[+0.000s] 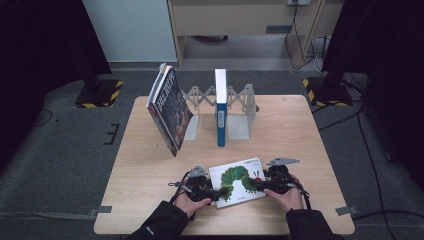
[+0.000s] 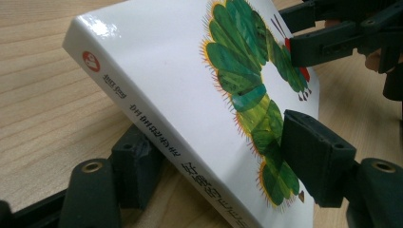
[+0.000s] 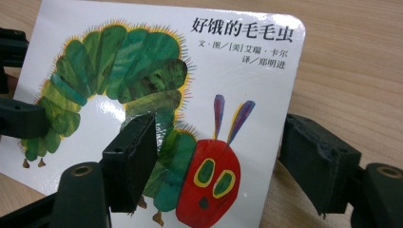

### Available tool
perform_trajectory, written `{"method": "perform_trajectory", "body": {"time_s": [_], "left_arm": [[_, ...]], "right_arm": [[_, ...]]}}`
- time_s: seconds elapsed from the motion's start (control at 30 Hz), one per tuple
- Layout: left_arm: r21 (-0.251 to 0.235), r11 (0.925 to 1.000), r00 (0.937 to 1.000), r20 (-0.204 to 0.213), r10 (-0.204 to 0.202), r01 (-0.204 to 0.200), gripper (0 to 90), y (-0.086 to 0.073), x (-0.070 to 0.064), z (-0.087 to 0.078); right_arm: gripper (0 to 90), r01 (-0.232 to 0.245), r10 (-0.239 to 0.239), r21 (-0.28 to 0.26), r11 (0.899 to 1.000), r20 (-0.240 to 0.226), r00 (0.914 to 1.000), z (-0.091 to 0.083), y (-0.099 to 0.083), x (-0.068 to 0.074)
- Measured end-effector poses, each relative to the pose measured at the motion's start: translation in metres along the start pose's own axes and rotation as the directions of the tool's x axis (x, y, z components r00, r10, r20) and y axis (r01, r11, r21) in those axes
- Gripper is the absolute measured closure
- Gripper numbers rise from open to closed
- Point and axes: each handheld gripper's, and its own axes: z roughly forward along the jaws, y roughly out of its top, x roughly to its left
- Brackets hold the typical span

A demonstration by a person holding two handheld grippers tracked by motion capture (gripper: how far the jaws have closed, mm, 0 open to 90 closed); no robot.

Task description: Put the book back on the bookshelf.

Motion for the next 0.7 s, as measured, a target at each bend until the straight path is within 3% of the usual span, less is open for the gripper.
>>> {"method": "perform_trajectory", "body": {"time_s": [0.13,0.33,0.47,0.57,0.7], "left_arm": [[0.007,1.0000,1.0000,0.006,-0.004,0.004,32.4,0.000,-0.001,-0.001],[0.005,0.9997,0.9997,0.003,0.023,-0.023,35.2,0.002,-0.006,-0.003],[-0.018,0.9991,0.9991,0.019,0.038,-0.038,44.3,0.007,-0.010,-0.008],[-0.030,0.9971,0.9969,0.034,0.071,-0.070,53.6,0.009,-0.017,-0.009],[-0.032,0.9969,0.9967,0.035,0.073,-0.072,53.8,0.008,-0.017,-0.009]], "right_arm": [[31.7,0.002,-0.002,-0.029,1.000,-0.012,0.9999,-0.003,0.001,-0.001],[34.1,-0.002,0.000,-0.082,0.997,-0.019,0.9998,-0.007,0.003,0.000],[34.8,0.037,-0.038,-0.134,0.990,-0.005,0.9993,-0.010,0.005,0.001],[36.5,0.040,-0.045,-0.181,0.983,-0.024,0.9987,-0.014,0.007,0.002],[36.7,0.026,-0.031,-0.167,0.986,-0.030,0.9990,-0.015,0.006,0.001]]}}
